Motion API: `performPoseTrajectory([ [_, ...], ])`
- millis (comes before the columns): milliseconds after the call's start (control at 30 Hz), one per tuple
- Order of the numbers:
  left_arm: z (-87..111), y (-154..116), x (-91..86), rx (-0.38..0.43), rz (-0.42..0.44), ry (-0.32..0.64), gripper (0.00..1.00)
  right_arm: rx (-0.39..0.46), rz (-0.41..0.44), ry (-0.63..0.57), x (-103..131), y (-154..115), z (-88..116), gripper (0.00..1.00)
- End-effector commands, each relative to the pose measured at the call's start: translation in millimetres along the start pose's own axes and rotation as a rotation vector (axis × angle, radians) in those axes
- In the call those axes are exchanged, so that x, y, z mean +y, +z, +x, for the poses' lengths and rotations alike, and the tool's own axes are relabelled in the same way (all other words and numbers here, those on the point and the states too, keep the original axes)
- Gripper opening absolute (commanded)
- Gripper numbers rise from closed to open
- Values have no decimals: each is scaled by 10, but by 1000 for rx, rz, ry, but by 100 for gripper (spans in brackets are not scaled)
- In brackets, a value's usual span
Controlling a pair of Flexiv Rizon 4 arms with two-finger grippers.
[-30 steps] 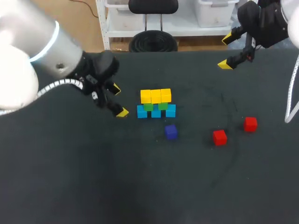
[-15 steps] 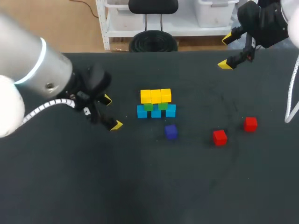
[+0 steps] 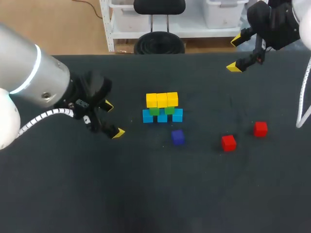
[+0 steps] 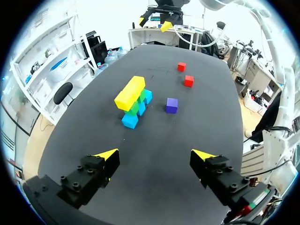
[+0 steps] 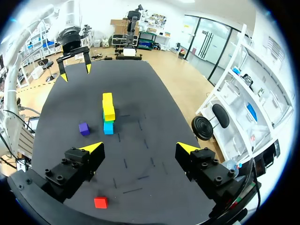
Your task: Place the blue cubes, place green cubes on the blue cubes, place the yellow cubes on the green cubes, then place the red cubes on the yellow cubes, and place purple cube on the red cubes.
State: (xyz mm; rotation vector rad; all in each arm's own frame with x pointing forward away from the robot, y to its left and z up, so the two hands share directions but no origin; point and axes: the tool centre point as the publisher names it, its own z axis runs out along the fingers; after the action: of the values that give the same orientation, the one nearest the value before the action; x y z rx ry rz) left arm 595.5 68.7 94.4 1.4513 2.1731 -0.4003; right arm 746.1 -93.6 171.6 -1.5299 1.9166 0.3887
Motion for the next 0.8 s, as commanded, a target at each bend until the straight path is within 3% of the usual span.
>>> performPoseTrajectory([
  [33,0,5,-2,1,-3,-1,100,-2,-3,-1,-11,10,1,100],
  [267,0,5,-2,1,-3,-1,100,-15,-29,-44,125,6,87,100],
  [600,0,5,-2,1,-3,-1,100,27,-261,-281,672,-240,337,100],
  [800,0,5,-2,1,-3,-1,100,64,-276,-307,903,-347,508,100],
])
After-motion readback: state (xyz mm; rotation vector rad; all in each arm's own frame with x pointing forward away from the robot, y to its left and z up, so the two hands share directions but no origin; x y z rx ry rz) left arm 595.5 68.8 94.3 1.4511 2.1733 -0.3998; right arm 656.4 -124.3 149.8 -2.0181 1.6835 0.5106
